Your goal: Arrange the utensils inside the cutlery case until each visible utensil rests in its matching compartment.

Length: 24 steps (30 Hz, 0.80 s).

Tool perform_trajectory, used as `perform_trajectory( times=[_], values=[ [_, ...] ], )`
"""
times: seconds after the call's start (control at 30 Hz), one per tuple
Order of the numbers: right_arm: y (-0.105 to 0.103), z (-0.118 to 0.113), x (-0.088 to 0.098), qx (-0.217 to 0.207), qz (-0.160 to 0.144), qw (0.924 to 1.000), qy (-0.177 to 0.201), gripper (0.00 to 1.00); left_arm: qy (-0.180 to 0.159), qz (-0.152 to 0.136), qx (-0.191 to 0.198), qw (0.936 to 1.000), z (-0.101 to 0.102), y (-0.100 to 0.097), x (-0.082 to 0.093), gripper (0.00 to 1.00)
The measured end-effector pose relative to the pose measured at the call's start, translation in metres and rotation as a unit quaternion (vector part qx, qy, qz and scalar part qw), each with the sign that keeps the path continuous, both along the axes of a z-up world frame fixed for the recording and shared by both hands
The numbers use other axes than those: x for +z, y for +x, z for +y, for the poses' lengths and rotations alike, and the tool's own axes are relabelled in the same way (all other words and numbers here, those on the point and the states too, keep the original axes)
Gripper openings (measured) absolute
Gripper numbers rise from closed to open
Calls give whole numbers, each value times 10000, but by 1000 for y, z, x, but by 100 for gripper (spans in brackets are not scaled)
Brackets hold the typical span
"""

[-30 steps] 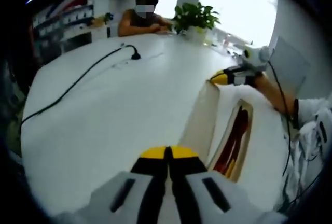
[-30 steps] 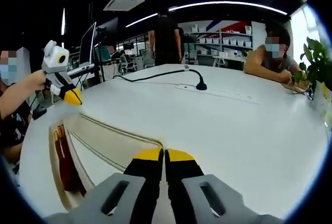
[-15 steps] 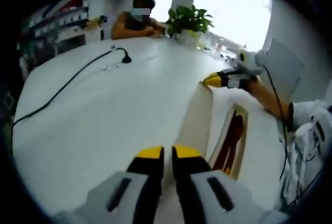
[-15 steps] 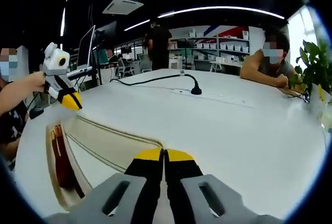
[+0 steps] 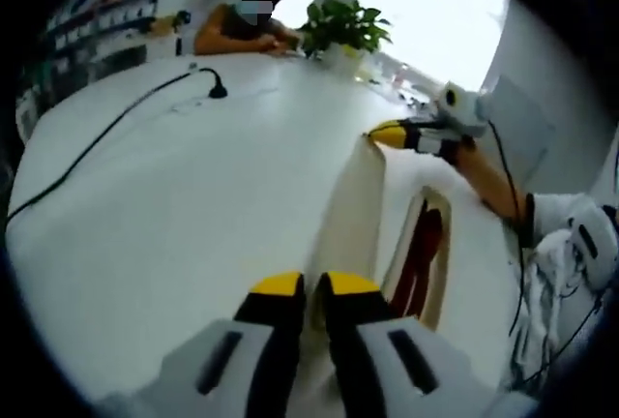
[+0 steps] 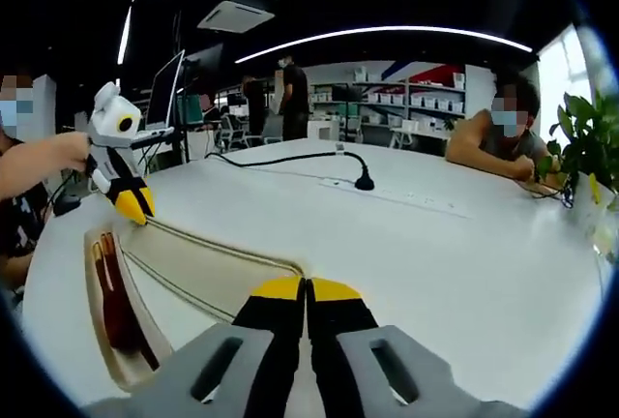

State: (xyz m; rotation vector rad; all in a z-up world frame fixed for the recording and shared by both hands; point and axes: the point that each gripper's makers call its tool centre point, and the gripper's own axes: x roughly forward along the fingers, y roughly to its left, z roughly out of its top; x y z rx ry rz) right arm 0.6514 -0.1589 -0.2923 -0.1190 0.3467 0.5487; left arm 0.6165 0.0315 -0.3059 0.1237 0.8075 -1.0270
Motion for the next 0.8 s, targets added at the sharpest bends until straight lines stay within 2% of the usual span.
perform_trajectory(
  times=[0.1,0.17,0.33,0.37,0.5,0.57,0.7,0.73,0.8],
  values=[
    [1,0,0,-2,-37,10000,-49,0,126,-180,-146,9997,0,0,2,7],
    [1,0,1,-5,-62,10000,-49,0,160,-196,-166,9995,0,0,4,7],
    [0,0,1,24,-99,9999,-38,0,490,-647,-335,9961,5,6,14,6],
    [-1,1,-1,41,-98,9999,-59,0,556,-803,-398,9944,6,8,17,6],
    [-2,4,0,123,-176,9998,-47,0,789,-1111,-510,9894,11,9,20,6],
    [-4,6,0,226,-263,9993,-144,0,969,-1539,-675,9810,14,15,23,6],
    [-6,9,-3,371,-316,9985,-263,0,1063,-1530,-701,9800,18,14,22,6],
    [-6,10,-3,415,-295,9984,-255,1,1203,-1668,-778,9755,21,16,22,6],
    [-8,13,-4,506,-282,9981,-219,1,1349,-1726,-843,9721,23,16,20,5]
  ],
)
